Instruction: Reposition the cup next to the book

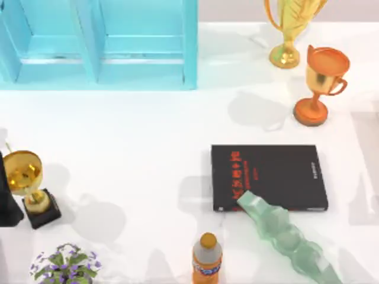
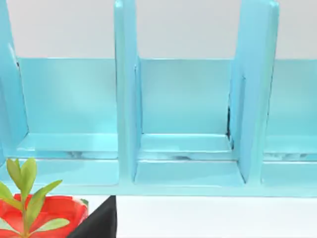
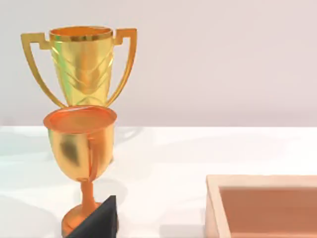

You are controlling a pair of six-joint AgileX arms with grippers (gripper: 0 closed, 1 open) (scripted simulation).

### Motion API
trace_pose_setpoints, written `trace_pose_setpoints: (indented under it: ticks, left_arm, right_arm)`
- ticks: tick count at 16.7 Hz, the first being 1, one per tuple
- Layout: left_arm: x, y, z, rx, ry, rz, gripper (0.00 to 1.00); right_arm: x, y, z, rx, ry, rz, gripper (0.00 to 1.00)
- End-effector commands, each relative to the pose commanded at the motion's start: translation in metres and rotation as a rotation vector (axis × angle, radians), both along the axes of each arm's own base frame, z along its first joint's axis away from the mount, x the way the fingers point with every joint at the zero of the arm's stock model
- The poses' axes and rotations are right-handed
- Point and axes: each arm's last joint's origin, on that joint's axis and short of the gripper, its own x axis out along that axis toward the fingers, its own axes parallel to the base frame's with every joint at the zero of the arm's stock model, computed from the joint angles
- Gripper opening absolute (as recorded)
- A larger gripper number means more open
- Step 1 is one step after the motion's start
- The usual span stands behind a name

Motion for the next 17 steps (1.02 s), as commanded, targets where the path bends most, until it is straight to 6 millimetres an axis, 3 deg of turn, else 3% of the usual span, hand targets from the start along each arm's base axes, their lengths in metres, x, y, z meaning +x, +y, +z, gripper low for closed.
trace_pose_setpoints:
  ticks: [7,12,17]
  left_arm:
    - [0.002,0.005,0.011,0.136,0.093,0.042,1.00]
    - [0.011,0.020,0.039,0.450,0.335,0.088,1.00]
    - [0.033,0.049,0.071,0.801,0.682,0.022,1.00]
  right_arm:
    - [0.000,0.000,0.000,0.000,0.000,0.000,1.00]
    - [0.000,0.000,0.000,0.000,0.000,0.000,1.00]
    - [0.000,0.000,0.000,0.000,0.000,0.000,1.00]
